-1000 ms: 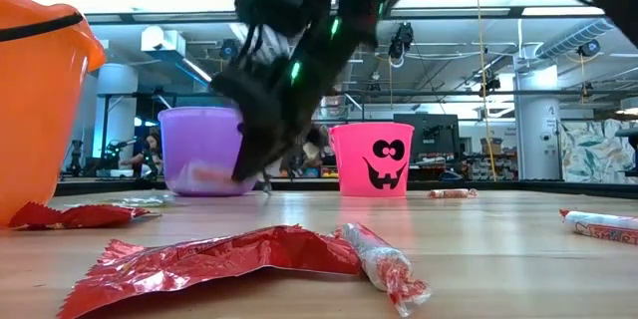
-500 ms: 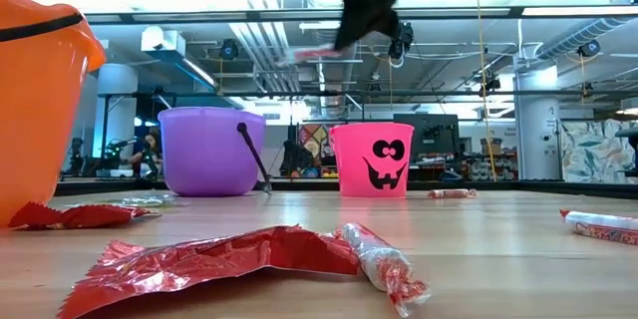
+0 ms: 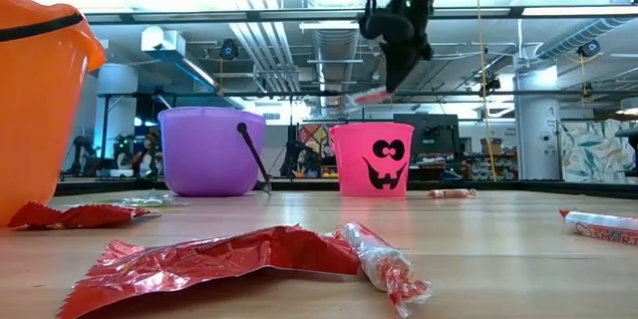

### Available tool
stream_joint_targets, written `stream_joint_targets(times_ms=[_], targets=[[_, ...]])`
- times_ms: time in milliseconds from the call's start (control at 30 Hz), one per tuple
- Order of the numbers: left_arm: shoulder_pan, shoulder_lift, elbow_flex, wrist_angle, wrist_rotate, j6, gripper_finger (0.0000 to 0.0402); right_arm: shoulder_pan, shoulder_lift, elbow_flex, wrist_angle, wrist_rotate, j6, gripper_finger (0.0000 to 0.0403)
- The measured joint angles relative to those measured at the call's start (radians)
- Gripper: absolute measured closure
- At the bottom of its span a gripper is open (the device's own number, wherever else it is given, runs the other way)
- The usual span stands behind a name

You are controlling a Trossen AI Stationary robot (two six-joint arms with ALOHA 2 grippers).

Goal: Sort candy by brand, put in halloween buckets
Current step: Put the transparent red candy into the pink bucket, then put the white candy into the orange bucket

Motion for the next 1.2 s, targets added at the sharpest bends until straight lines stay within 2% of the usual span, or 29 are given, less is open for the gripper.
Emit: stream_joint_targets(times_ms=[400, 533, 833, 1067, 1200], targets=[[0.164, 0.069, 0.0, 0.102, 0.04, 0.029, 0.029, -0.123, 0.002, -0.031, 0.054, -0.119, -0.178, 0.0394], [0.196, 0.08, 0.0, 0.135, 0.052, 0.054, 0.029, -0.151, 0.002, -0.037, 0.057, -0.157, -0.176, 0.0388], [0.239, 0.081, 0.0, 0.139, 0.07, 0.075, 0.029, -0.171, 0.001, -0.043, 0.053, -0.189, -0.167, 0.0313], [0.292, 0.097, 0.0, 0.155, 0.188, 0.075, 0.029, -0.171, -0.054, -0.043, 0.026, -0.198, -0.093, 0.0271], [0.325, 0.118, 0.0, 0.161, 0.272, 0.108, 0.029, -0.171, -0.119, -0.044, -0.062, -0.258, -0.025, 0.0262]])
